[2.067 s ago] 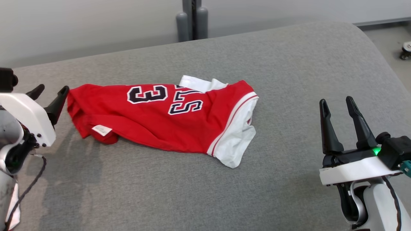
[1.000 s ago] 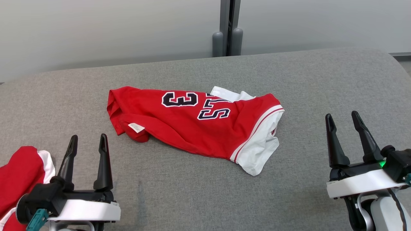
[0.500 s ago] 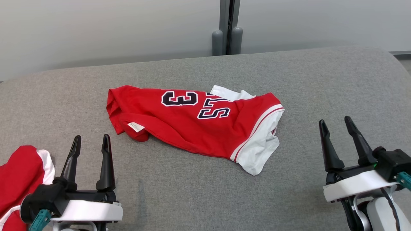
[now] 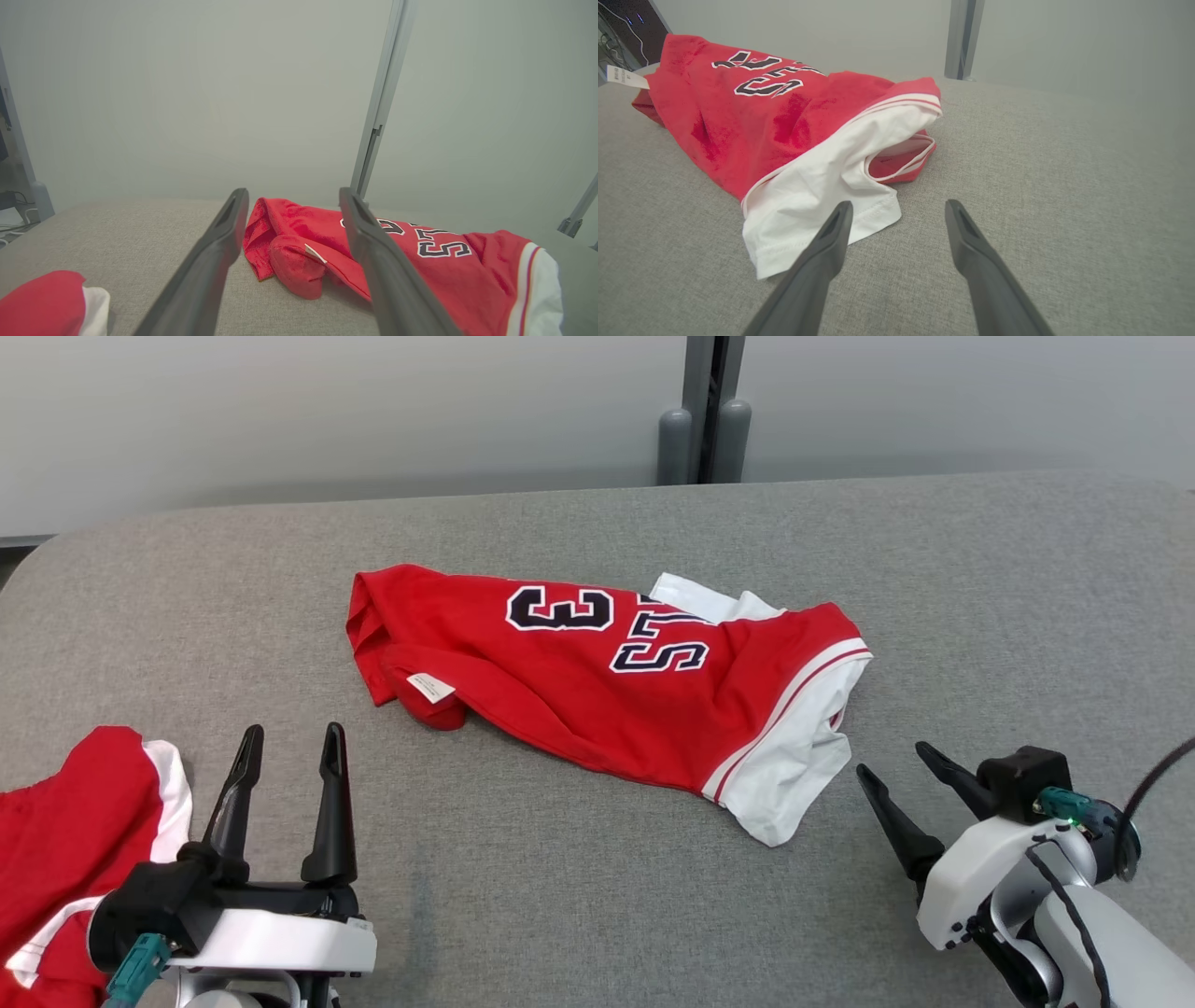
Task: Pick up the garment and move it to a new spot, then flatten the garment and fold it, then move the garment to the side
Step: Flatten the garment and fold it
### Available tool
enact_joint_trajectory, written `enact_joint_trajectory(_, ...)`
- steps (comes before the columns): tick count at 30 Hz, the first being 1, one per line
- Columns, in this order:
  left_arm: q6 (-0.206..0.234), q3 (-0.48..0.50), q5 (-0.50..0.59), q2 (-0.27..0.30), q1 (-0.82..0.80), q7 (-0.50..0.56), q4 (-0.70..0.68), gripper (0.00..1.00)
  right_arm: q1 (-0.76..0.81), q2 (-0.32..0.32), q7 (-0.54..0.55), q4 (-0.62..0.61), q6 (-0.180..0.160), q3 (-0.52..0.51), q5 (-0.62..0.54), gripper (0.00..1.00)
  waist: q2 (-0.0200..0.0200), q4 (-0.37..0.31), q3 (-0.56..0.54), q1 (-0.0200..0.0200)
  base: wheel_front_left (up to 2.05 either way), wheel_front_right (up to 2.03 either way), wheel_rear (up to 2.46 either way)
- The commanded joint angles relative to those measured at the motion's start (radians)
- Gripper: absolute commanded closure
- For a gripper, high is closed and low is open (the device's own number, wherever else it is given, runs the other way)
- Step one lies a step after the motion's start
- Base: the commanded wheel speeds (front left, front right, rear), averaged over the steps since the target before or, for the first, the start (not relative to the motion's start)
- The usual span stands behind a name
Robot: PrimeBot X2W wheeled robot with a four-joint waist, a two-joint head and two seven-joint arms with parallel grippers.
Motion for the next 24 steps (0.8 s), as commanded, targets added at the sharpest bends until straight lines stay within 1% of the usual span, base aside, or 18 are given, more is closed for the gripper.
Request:
enact_joint_trajectory(1,-0.004,0.007,0.009,-0.002,-0.018,-0.001,0.006,0.00,-0.026,-0.017,0.012,0.021,0.001,0.029,0.019,0.00,0.0000,0.009,0.007,0.0000,0.00,0.00,0.00)
enact_joint_trajectory(8,-0.028,0.019,0.018,-0.012,-0.031,-0.001,0.019,0.00,-0.148,-0.071,0.033,0.125,0.001,0.200,0.136,0.00,0.0000,0.043,0.027,0.0000,0.00,0.00,0.00)
enact_joint_trajectory(15,-0.041,0.024,0.027,-0.017,-0.046,-0.001,0.027,0.00,-0.247,-0.101,0.034,0.193,0.001,0.348,0.257,0.00,0.0000,0.082,0.054,0.0000,0.00,0.00,0.00)
enact_joint_trajectory(17,-0.045,0.024,0.027,-0.019,-0.049,-0.001,0.029,0.00,-0.266,-0.106,0.054,0.215,0.001,0.389,0.296,0.00,0.0000,0.093,0.063,0.0000,0.00,0.00,0.00)
enact_joint_trajectory(23,-0.050,0.030,0.033,-0.022,-0.065,-0.001,0.035,0.00,-0.314,-0.122,0.091,0.224,0.001,0.498,0.416,0.00,0.0000,0.116,0.076,0.0000,0.00,0.00,0.00)
enact_joint_trajectory(24,-0.051,0.030,0.034,-0.022,-0.066,-0.001,0.036,0.00,-0.317,-0.124,0.091,0.224,0.001,0.516,0.433,0.11,0.0000,0.118,0.076,0.0000,0.00,0.00,0.00)
